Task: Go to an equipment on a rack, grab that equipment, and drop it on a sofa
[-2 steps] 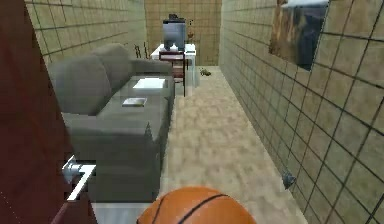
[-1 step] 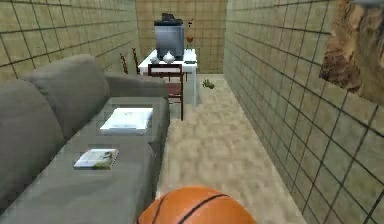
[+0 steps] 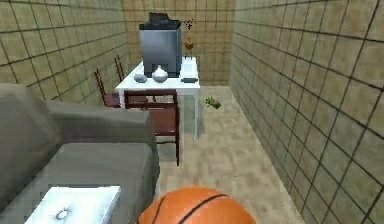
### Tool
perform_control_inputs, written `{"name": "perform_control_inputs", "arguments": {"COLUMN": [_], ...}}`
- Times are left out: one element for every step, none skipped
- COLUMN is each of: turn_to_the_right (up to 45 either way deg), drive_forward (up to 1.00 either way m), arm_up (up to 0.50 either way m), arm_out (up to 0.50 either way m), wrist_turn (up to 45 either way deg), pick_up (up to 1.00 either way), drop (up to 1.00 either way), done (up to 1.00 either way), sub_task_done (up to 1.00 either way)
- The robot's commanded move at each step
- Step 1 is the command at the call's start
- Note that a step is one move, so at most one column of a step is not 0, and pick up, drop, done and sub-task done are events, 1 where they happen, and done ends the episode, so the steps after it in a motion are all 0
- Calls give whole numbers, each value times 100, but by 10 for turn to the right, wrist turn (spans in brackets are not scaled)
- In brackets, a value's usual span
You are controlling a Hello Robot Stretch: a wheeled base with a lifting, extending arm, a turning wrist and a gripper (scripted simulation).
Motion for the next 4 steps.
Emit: {"name": "perform_control_inputs", "arguments": {"turn_to_the_right": [60, 0, -450, -450], "drive_forward": [0, 45, 0, 0], "arm_up": [0, 0, 0, 0], "arm_out": [0, 0, 0, 0], "wrist_turn": [0, 0, 0, 0], "pick_up": [0, 0, 0, 0], "drop": [0, 0, 0, 0], "done": [0, 0, 0, 0], "sub_task_done": [0, 0, 0, 0]}}
